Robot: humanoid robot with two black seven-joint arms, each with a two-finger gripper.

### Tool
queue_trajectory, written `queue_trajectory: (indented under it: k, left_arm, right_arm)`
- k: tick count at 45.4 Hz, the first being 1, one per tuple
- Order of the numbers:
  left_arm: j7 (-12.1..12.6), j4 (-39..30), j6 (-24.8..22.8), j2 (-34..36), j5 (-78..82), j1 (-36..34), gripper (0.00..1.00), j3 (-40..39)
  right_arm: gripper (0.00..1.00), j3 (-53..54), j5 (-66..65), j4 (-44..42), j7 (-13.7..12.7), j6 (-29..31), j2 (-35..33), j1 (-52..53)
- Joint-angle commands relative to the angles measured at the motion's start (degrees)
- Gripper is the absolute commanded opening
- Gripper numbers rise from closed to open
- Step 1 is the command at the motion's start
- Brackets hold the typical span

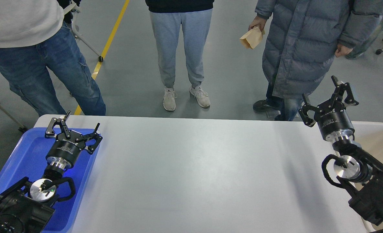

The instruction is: Tidy desktop

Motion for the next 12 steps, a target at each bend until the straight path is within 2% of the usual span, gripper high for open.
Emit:
queue_trajectory:
  k: [1, 12]
  left_arm:
    - [-0.1, 0.0, 0.0, 0.0, 0.0, 0.0, 1.0, 0.0]
    - [-0.01, 0.0, 0.0, 0.0, 0.0, 0.0, 1.0, 0.0]
  right_arm:
    - [1.0, -0.05, -0.01, -0.11, 1.9, 0.76, 2.6, -4.35]
    - [1.0, -0.05, -0.01, -0.11, 1.9, 0.76, 2.08, -4.26]
